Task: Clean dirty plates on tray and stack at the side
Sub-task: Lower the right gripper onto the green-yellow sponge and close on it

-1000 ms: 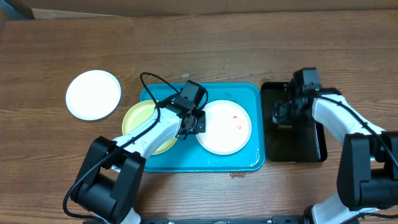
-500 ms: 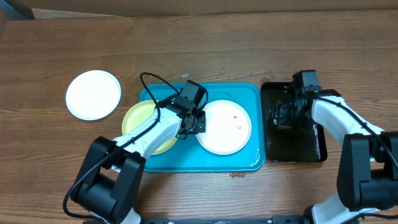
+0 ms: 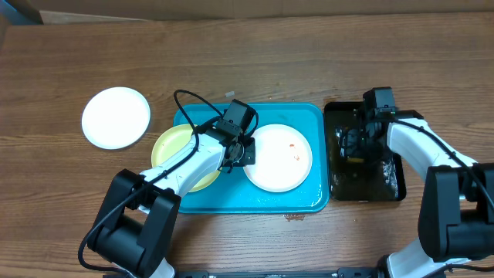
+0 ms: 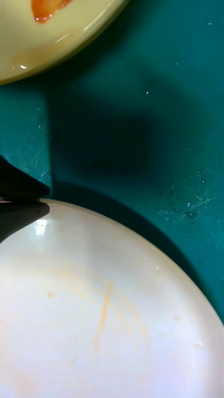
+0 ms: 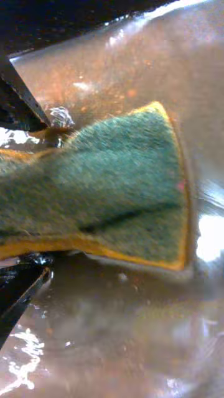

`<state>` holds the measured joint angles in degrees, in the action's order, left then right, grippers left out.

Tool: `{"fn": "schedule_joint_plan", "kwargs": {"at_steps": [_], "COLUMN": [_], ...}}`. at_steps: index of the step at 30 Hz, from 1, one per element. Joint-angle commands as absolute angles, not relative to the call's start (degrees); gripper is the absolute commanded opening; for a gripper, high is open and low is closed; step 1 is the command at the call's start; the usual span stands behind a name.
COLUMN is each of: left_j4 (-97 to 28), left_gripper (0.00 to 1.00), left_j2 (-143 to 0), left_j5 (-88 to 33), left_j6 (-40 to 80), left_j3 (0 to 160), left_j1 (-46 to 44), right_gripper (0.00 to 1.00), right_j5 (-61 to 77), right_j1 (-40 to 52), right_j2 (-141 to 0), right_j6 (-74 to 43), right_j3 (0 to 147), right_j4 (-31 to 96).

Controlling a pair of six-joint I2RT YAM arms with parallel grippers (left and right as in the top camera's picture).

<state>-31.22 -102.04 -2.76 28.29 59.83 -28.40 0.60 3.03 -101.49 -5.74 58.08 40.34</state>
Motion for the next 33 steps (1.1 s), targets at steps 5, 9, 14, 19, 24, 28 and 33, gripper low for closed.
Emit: {"fn": "schedule_joint_plan", "kwargs": {"at_steps": [5, 9, 14, 19, 24, 28, 33], "left_j4": [-31.2, -31.2, -31.1, -31.2, -31.2, -31.2, -31.1], "left_gripper": [0.05, 0.05, 0.05, 0.05, 0.05, 0.05, 0.05], "left_j2": [-102.7, -102.7, -102.7, -102.7, -102.7, -102.7, -102.7], "left_j5": [-3.0, -3.0, -3.0, -3.0, -3.0, -3.0, -3.0], "left_j6": [27.0, 27.0, 27.0, 27.0, 27.0, 27.0, 27.0], "left_j3": [60.9, 60.9, 60.9, 60.9, 60.9, 60.9, 60.9], "left_j1": [-28.1, -28.1, -28.1, -28.1, -28.1, -28.1, -28.1], "right_gripper": [0.7, 0.7, 0.35, 0.37, 0.74, 0.75, 0.4], "right_j5": [-1.9, -1.9, -1.9, -1.9, -2.5, -2.5, -2.5], "right_j1": [2.9, 2.9, 2.9, 2.9, 2.8, 2.8, 2.8], "right_j2": [-101.9, -101.9, -101.9, -101.9, -101.9, -101.9, -101.9], "right_j6": [-5.8, -5.8, -5.8, -5.8, -5.8, -5.8, -5.8], "right_j3": [59.7, 58.5, 56.6, 56.7, 56.7, 56.7, 56.6], "right_j4": [38.0, 36.9, 33.7, 32.8, 28.5, 25.5, 25.2]}}
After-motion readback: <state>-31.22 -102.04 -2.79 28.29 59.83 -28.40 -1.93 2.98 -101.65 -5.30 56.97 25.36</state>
